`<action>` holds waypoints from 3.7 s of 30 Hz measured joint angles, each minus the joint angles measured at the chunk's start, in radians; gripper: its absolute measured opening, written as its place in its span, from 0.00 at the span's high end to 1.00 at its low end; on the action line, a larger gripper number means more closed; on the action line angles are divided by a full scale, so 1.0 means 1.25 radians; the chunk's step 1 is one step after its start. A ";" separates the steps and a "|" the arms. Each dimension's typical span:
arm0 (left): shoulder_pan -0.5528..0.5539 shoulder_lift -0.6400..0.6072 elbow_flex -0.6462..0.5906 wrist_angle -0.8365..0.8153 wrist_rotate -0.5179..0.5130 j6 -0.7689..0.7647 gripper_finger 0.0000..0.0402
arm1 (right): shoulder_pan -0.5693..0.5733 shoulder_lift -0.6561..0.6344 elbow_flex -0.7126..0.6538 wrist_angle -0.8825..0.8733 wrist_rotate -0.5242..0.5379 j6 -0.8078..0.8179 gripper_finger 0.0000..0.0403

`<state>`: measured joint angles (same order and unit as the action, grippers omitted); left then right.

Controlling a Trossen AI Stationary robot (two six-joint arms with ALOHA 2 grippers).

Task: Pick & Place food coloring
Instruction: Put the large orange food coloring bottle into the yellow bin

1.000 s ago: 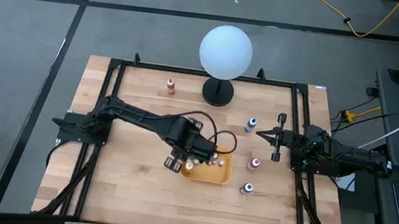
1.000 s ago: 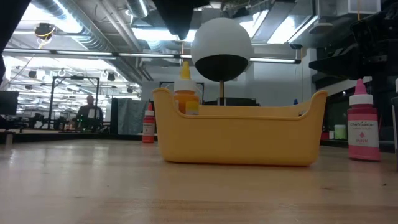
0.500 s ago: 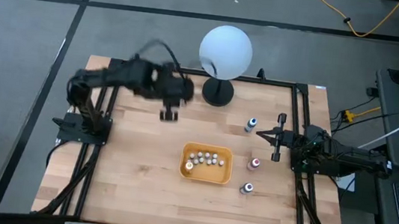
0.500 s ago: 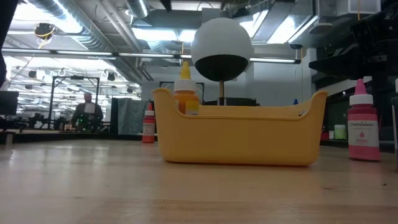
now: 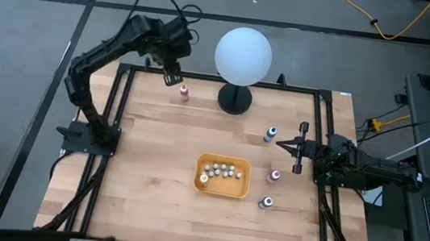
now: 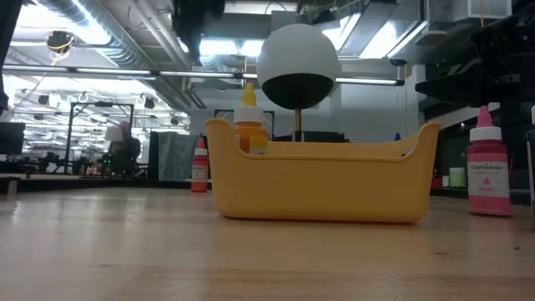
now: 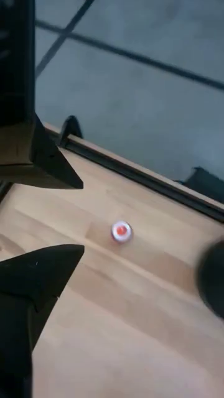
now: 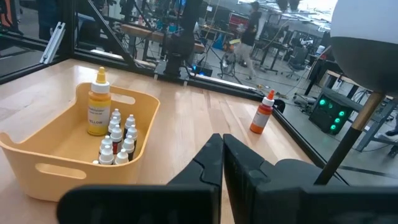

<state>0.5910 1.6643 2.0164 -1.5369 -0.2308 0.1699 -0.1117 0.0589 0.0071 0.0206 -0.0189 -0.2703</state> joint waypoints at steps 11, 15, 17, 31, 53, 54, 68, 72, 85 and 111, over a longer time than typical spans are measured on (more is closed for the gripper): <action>0.155 0.001 -0.324 0.358 0.215 0.151 0.48 | 0.000 0.000 0.000 0.000 0.000 0.000 0.96; 0.189 0.001 -0.402 0.417 0.220 0.181 0.39 | 0.000 0.000 0.000 0.000 0.000 0.000 0.96; 0.200 0.002 -0.436 0.438 0.224 0.188 0.36 | 0.000 0.000 0.000 0.000 0.000 0.000 0.96; 0.220 0.004 -0.600 0.629 0.363 0.255 0.31 | 0.000 0.000 0.000 0.000 0.000 0.000 0.96; 0.218 0.112 -0.602 0.642 0.351 0.275 0.31 | 0.000 0.000 0.000 0.000 0.000 0.000 0.96; 0.218 0.110 -0.602 0.640 0.351 0.279 0.31 | 0.000 0.000 0.000 0.000 0.000 0.000 0.96; 0.218 0.080 -0.594 0.615 0.353 0.294 0.63 | 0.000 0.000 0.000 0.000 0.000 0.000 0.96; 0.214 0.080 -0.593 0.612 0.353 0.307 0.72 | 0.000 0.000 0.000 0.000 0.000 0.000 0.96; 0.124 -0.074 -0.594 0.599 0.345 0.251 0.72 | 0.000 0.000 0.000 0.000 0.000 0.000 0.96; -0.586 -0.225 -0.530 0.512 0.032 -0.270 0.72 | 0.000 0.000 0.000 0.000 0.000 0.000 0.96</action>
<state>-0.1412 1.3836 1.3540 -0.8966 -0.1906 -0.1680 -0.1120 0.0586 0.0071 0.0204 -0.0189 -0.2703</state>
